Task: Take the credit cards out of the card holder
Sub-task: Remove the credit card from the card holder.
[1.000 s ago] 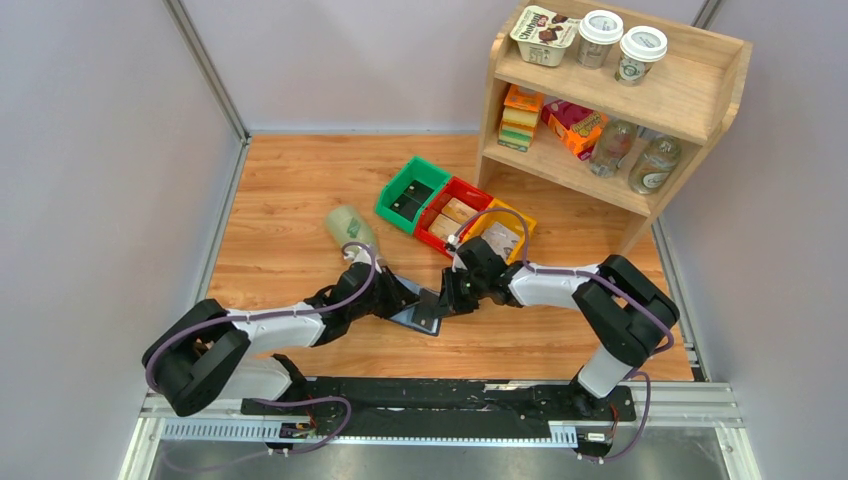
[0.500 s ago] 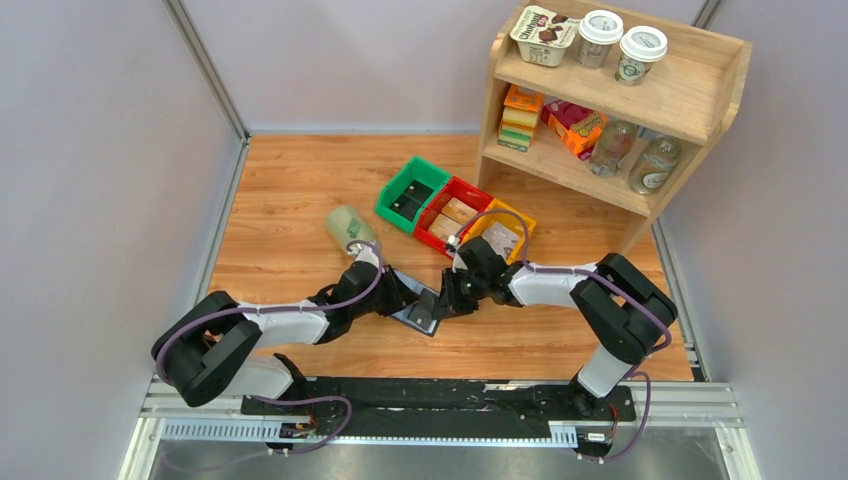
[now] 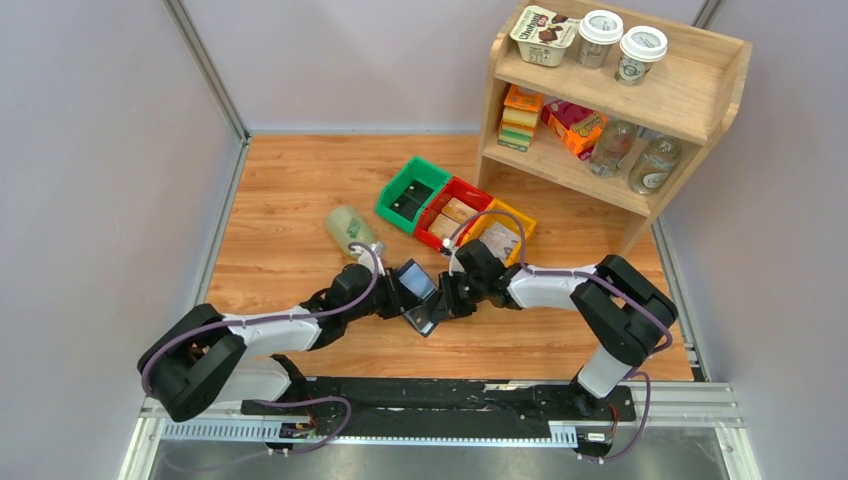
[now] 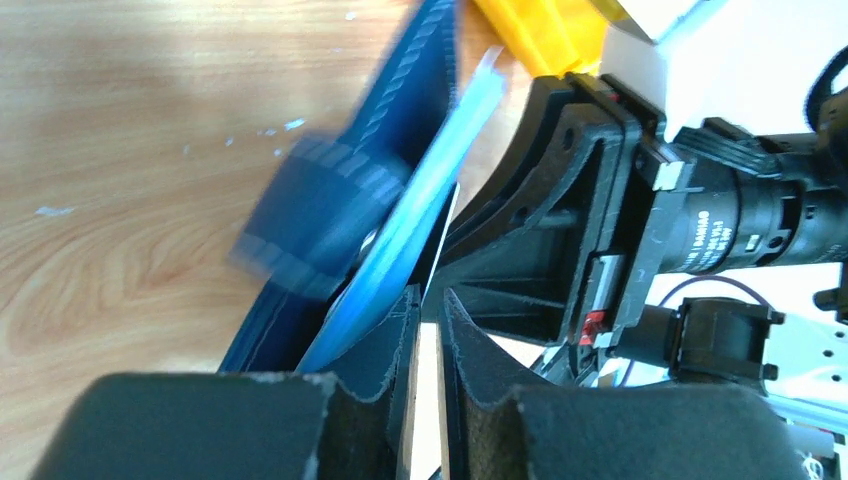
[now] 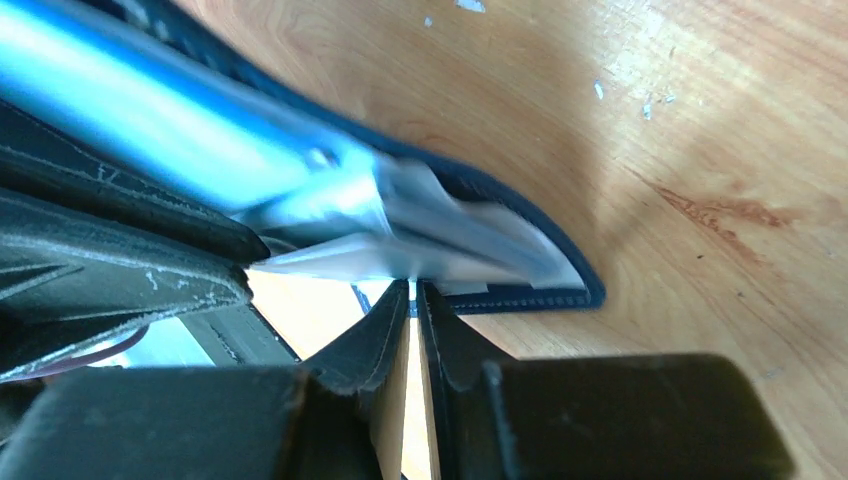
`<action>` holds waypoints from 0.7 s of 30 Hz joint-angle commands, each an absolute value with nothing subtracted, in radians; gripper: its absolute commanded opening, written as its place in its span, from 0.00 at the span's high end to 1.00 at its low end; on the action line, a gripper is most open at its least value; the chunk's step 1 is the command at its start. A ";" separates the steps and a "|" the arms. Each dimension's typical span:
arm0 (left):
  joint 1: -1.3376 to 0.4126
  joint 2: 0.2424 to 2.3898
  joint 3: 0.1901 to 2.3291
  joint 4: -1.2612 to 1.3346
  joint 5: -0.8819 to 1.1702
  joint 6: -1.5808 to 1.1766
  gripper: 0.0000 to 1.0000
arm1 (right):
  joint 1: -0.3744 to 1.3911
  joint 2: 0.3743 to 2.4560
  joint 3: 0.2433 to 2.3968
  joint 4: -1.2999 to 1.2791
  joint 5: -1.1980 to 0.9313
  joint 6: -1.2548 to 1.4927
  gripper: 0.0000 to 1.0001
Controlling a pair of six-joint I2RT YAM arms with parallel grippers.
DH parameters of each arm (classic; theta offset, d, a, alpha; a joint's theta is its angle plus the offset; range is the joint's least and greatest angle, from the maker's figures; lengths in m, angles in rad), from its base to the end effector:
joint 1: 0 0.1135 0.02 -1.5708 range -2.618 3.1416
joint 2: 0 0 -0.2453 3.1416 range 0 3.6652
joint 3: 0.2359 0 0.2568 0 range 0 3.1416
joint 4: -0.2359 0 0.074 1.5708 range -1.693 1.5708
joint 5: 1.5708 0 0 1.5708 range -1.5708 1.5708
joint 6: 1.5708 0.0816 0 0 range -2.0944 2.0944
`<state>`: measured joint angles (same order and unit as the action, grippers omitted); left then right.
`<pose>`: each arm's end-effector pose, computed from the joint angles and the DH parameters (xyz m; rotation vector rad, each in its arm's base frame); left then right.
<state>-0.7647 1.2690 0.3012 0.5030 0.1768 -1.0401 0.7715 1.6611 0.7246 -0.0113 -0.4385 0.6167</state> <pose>0.1893 -0.2015 0.1069 -0.1902 2.2853 -1.2350 0.2086 0.2512 0.0721 -0.4094 2.7270 1.0376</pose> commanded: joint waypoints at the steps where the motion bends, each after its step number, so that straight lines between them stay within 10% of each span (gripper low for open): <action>1: -0.793 1.195 0.284 0.279 0.155 -1.022 0.82 | 0.772 1.652 0.729 -0.098 -0.281 0.534 0.84; 21: -0.793 1.016 0.258 0.117 0.040 -1.146 0.61 | 0.767 1.532 0.816 -0.187 -0.282 0.508 0.80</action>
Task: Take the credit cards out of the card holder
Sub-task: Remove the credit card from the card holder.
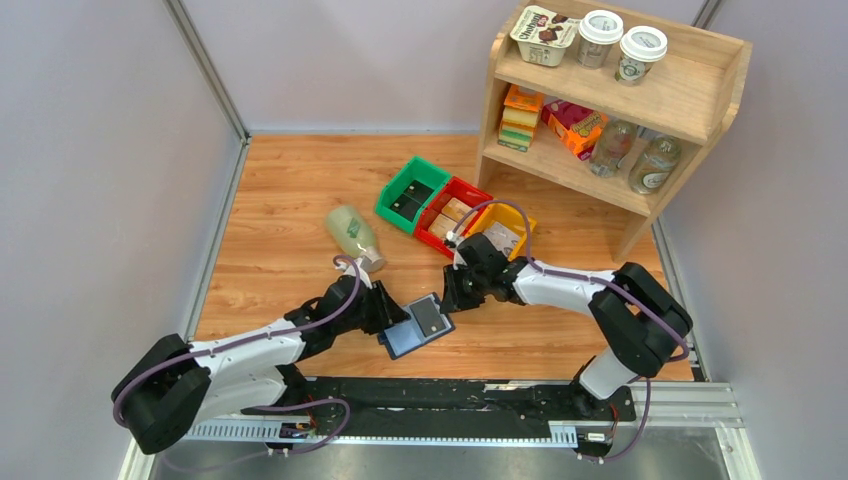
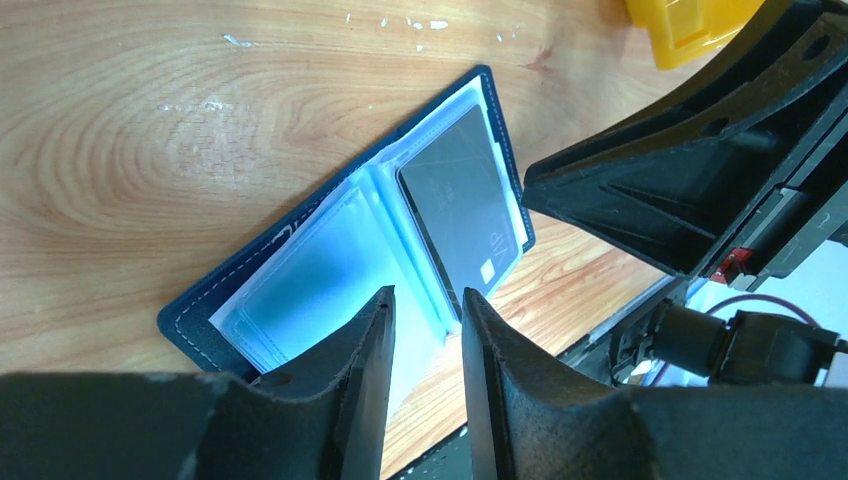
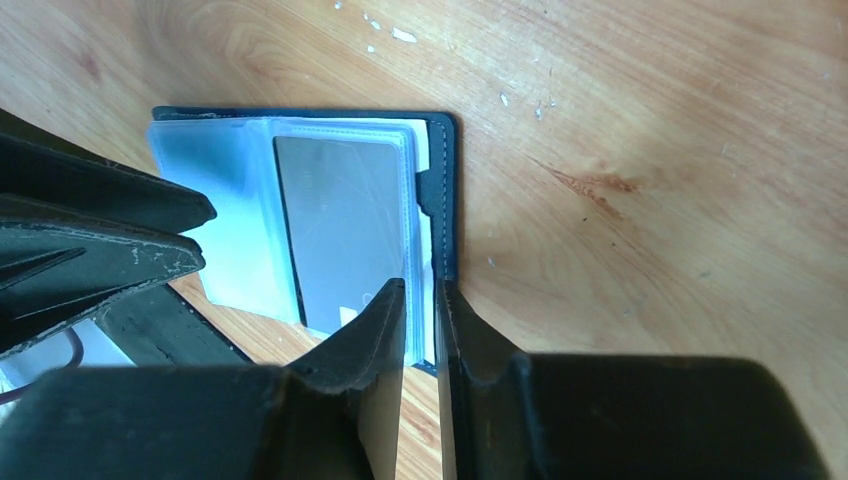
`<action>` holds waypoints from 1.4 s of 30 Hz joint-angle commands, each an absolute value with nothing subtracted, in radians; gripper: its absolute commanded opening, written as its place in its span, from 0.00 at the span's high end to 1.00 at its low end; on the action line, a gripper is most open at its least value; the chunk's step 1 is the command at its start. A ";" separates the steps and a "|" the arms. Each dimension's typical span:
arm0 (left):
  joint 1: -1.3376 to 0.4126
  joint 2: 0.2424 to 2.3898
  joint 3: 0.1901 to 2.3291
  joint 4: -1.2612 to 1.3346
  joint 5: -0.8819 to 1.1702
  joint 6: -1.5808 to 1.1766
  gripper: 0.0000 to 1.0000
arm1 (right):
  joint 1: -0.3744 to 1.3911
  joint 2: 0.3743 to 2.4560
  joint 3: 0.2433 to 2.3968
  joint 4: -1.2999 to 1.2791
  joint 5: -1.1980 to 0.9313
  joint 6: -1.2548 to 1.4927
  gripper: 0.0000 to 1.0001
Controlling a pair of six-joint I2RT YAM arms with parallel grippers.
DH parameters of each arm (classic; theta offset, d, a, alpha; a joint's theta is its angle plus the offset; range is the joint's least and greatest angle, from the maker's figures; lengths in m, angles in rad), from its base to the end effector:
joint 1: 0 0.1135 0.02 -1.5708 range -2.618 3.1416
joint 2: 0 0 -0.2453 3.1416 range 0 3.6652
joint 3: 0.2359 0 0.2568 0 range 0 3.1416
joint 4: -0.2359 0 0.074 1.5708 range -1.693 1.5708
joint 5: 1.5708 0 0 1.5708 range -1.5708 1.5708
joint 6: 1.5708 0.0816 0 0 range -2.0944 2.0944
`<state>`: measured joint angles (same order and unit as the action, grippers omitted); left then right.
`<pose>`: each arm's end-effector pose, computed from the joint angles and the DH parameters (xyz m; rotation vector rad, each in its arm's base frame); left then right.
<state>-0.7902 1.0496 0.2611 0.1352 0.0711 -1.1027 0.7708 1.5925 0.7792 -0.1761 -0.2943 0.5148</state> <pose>0.1647 -0.1745 0.0970 -0.3403 2.4383 -1.0375 0.2159 0.2427 0.0915 -0.4692 2.6959 0.8146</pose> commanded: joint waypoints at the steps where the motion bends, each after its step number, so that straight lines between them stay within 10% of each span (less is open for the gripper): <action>1: -0.793 1.014 0.265 0.117 0.044 -1.155 0.61 | 0.767 1.532 0.819 -0.181 -0.284 0.508 0.80; 27: -0.795 1.273 0.314 0.314 0.123 -1.246 0.60 | 0.765 1.706 0.706 -0.083 -0.334 0.537 0.86; 42: -0.796 1.129 0.242 0.437 0.049 -1.319 0.82 | 0.762 1.741 0.710 -0.071 -0.354 0.546 0.86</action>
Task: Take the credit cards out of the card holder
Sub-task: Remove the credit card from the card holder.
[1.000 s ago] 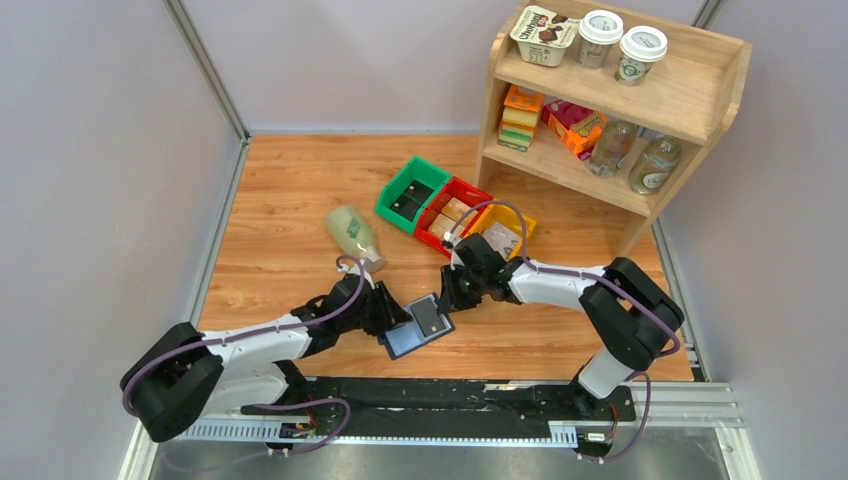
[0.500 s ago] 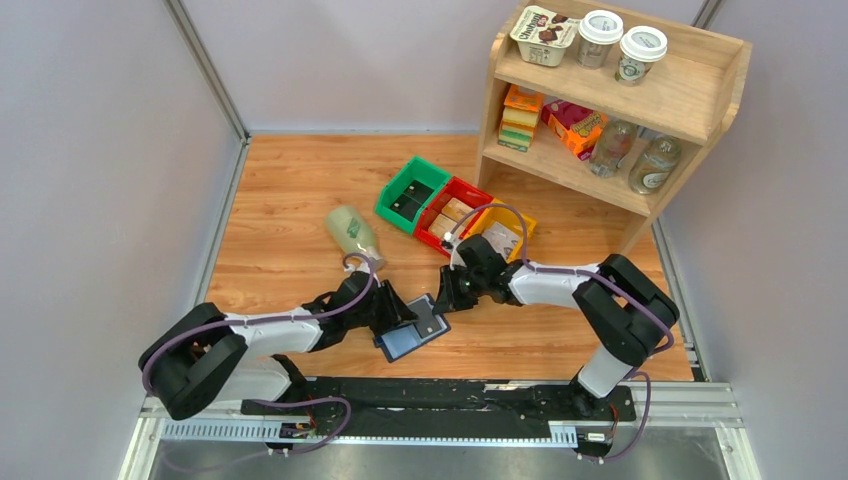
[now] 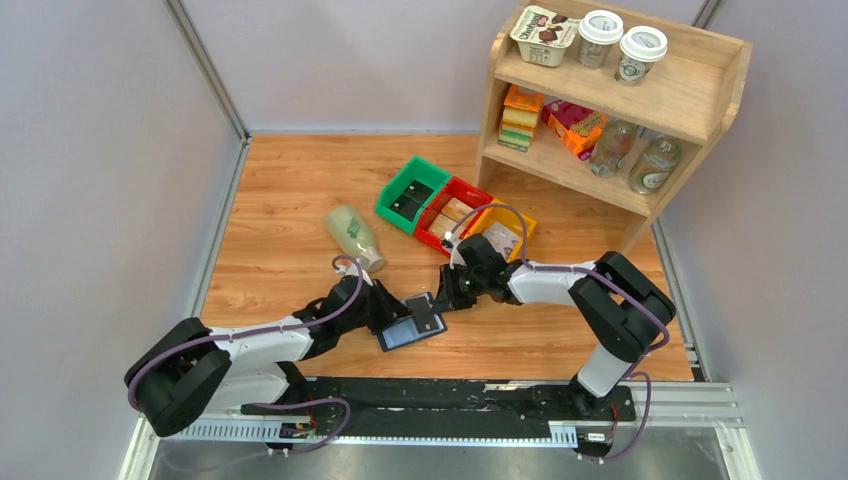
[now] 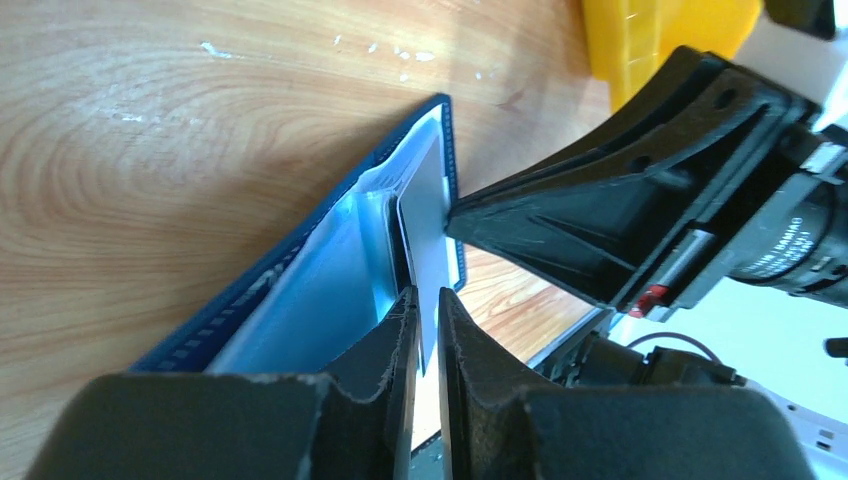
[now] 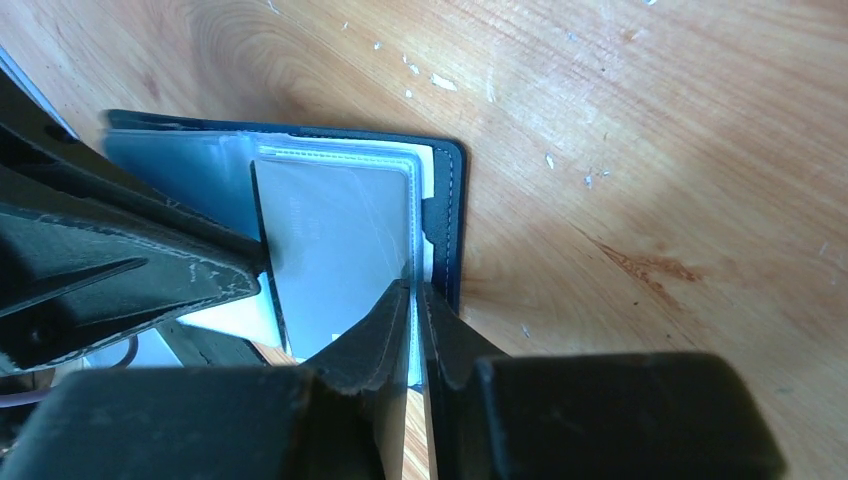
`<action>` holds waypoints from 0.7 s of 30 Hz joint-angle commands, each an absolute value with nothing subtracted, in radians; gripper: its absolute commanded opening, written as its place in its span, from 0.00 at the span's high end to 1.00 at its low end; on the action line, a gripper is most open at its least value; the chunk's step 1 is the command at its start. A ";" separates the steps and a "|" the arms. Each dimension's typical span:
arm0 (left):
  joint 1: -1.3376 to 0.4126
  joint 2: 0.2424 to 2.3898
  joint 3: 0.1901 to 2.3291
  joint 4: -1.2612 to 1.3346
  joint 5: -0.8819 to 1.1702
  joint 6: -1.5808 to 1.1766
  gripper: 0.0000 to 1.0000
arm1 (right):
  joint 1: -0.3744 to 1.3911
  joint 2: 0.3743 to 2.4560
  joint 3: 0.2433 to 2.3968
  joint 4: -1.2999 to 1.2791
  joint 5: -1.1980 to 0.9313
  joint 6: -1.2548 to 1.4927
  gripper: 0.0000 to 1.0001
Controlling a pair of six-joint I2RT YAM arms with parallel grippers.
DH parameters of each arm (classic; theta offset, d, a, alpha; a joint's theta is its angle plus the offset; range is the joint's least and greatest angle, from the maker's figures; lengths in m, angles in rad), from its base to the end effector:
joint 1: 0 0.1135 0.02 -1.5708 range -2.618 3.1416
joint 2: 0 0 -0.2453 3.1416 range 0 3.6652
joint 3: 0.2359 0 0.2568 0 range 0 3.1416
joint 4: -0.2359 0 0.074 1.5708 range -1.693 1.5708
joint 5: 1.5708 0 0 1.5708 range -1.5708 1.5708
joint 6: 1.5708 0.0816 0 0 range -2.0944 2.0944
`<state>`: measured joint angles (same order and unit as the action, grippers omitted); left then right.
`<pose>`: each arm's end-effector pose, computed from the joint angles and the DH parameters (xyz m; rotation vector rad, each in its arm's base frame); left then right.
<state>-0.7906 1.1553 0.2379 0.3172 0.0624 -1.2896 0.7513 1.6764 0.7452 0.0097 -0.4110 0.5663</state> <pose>0.1713 -0.1803 0.0884 -0.5671 2.3893 -1.1556 0.2211 0.2511 0.0744 -0.4377 2.6690 1.0006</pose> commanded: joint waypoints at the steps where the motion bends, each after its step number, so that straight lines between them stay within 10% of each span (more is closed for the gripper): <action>1: -0.796 1.132 0.244 0.440 0.057 -1.319 0.82 | 0.762 1.744 0.712 -0.069 -0.354 0.546 0.86; 21: -0.799 1.351 0.264 0.569 0.118 -1.325 0.65 | 0.762 1.763 0.710 -0.044 -0.390 0.571 0.86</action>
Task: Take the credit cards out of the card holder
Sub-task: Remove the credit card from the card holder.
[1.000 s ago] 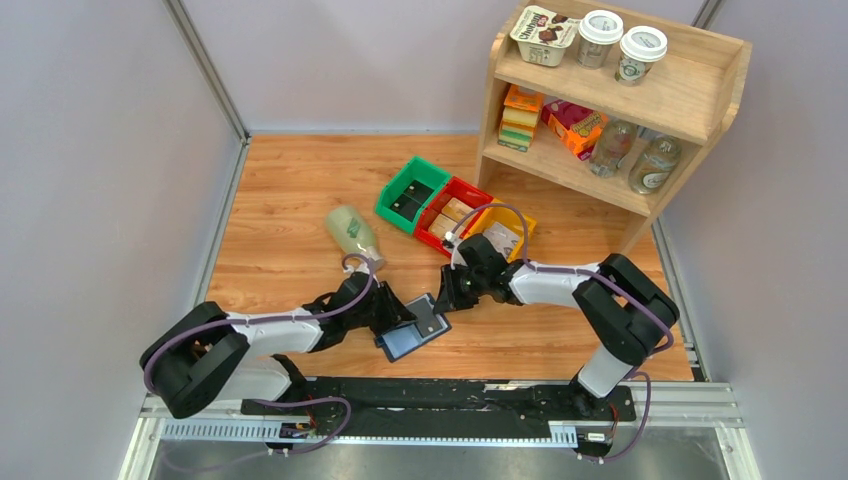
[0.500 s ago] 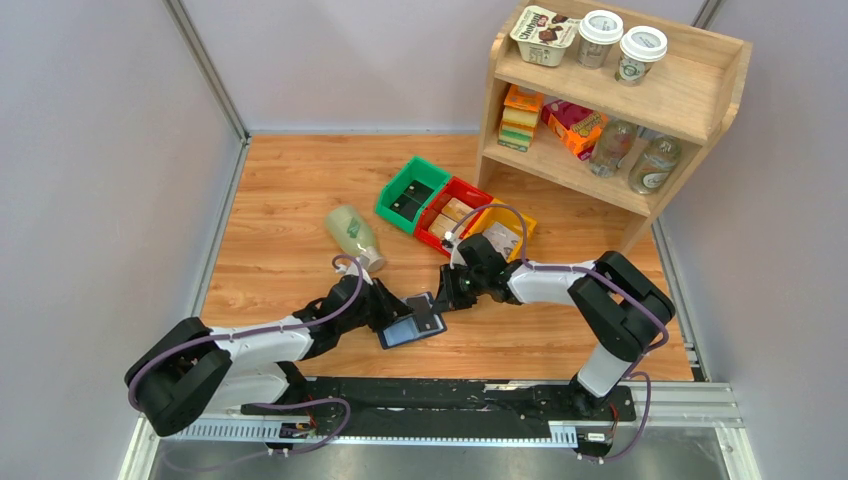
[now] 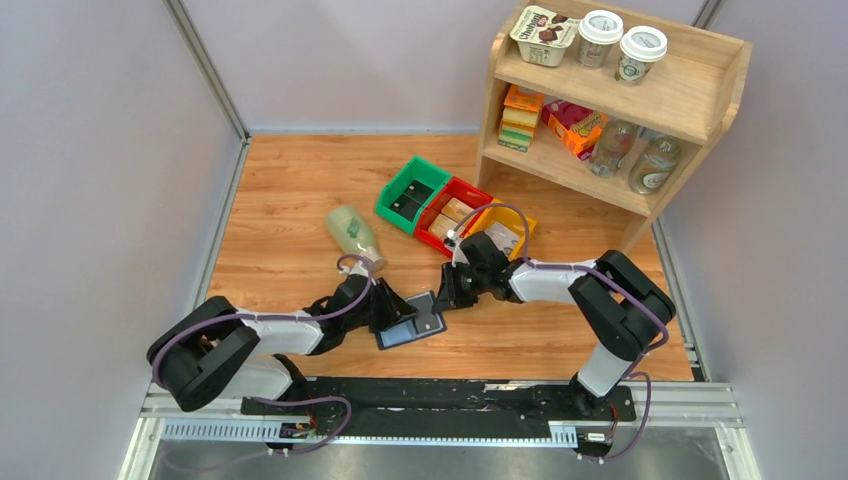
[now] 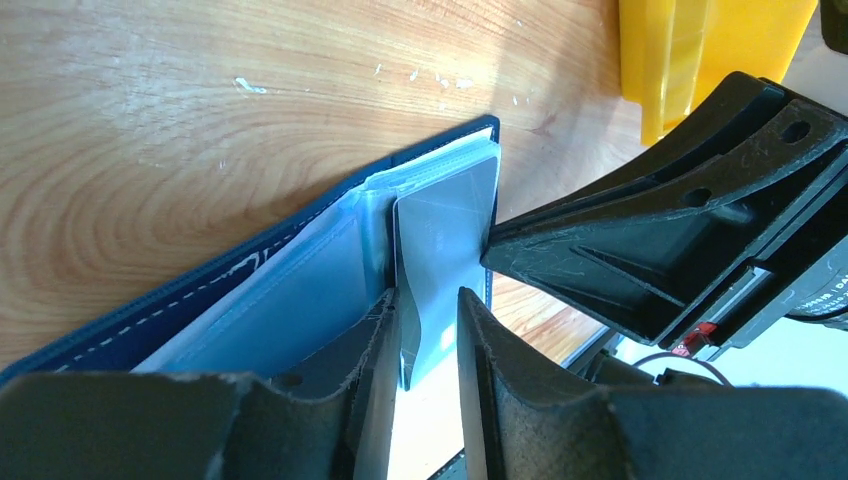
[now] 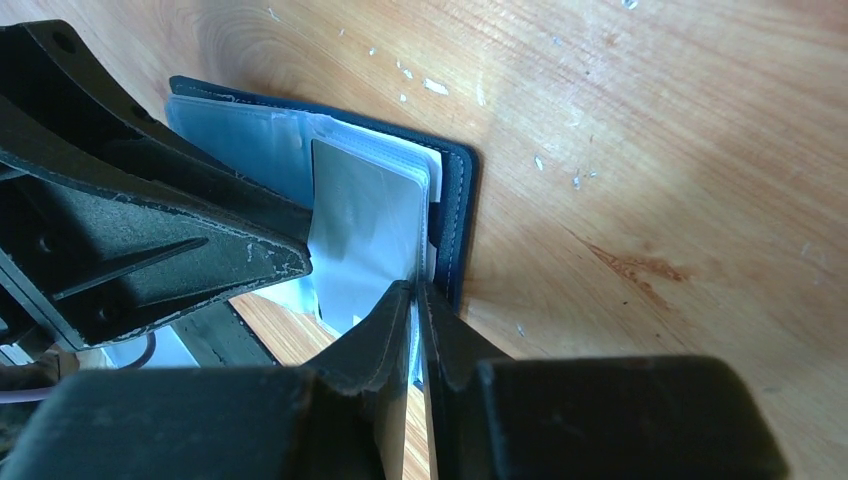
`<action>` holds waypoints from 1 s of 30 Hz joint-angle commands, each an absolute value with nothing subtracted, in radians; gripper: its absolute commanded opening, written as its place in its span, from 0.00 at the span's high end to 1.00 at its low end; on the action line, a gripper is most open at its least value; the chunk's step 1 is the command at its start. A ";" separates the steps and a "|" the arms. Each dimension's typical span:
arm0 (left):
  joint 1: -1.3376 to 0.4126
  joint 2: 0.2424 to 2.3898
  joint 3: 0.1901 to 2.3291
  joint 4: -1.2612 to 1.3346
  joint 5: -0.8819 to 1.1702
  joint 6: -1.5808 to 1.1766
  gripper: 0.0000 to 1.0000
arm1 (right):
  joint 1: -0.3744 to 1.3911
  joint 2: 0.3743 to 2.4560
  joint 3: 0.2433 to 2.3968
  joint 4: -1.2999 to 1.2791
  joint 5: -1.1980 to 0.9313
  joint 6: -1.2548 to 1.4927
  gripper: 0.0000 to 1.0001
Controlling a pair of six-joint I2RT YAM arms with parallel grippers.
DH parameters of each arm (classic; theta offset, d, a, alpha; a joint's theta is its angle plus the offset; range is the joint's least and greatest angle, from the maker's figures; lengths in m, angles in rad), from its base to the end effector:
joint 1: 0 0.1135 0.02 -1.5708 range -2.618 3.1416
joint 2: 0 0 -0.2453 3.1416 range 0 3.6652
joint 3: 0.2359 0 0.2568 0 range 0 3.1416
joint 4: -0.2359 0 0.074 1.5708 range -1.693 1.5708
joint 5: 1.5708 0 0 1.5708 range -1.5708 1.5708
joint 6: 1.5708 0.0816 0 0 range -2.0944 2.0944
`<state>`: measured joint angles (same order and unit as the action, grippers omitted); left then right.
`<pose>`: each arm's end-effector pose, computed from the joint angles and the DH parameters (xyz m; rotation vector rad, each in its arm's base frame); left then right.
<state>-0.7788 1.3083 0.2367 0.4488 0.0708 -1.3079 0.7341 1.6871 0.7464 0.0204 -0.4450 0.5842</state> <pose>0.1773 -0.1831 0.0693 -0.6055 2.4079 -1.1447 0.2241 0.2495 0.0733 -0.4081 2.6802 1.0418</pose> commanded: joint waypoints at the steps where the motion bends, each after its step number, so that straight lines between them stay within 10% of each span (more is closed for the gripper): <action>1: -0.798 1.359 0.261 0.581 0.118 -1.330 0.65 | 0.762 1.763 0.710 -0.041 -0.391 0.569 0.86; 18: -0.801 1.241 0.233 0.730 0.132 -1.267 1.00 | 0.762 1.755 0.718 -0.061 -0.359 0.572 0.87; 30: -0.801 1.120 0.213 0.520 0.092 -1.215 1.00 | 0.762 1.678 0.759 -0.130 -0.341 0.561 0.83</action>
